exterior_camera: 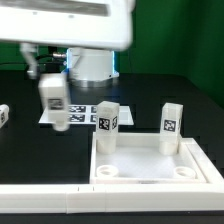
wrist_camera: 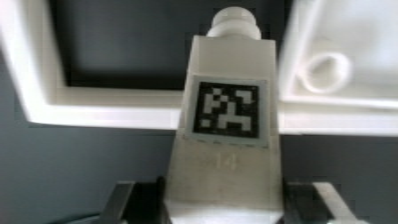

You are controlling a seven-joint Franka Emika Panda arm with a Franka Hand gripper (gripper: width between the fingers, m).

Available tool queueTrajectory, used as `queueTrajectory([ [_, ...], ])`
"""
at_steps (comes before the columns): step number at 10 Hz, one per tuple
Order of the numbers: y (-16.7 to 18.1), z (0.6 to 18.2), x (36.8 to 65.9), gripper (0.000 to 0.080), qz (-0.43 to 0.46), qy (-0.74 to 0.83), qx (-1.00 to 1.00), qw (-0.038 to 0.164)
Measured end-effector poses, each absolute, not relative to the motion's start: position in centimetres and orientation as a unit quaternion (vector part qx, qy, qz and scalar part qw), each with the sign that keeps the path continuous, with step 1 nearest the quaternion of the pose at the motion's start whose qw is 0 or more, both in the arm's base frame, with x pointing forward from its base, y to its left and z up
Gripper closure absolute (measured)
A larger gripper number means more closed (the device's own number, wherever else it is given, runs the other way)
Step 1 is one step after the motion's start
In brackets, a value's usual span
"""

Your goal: Assemble square table

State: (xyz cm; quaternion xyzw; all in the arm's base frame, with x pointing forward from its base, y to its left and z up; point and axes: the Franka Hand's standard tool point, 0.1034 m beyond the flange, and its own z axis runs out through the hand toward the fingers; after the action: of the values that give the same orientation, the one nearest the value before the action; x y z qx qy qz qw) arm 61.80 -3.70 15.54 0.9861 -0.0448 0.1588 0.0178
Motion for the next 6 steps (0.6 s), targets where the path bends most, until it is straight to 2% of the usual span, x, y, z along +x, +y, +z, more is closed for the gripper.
queueTrajectory([
  [1, -1.22, 14.76, 62.66, 0.0512, 0.158, -0.067, 0.985, 0.012],
  [2, -0.33, 14.44, 63.46, 0.0512, 0.16, -0.07, 0.984, 0.011],
  [6, -0.88, 14.56, 63.37, 0.0512, 0.173, -0.062, 0.983, 0.015],
])
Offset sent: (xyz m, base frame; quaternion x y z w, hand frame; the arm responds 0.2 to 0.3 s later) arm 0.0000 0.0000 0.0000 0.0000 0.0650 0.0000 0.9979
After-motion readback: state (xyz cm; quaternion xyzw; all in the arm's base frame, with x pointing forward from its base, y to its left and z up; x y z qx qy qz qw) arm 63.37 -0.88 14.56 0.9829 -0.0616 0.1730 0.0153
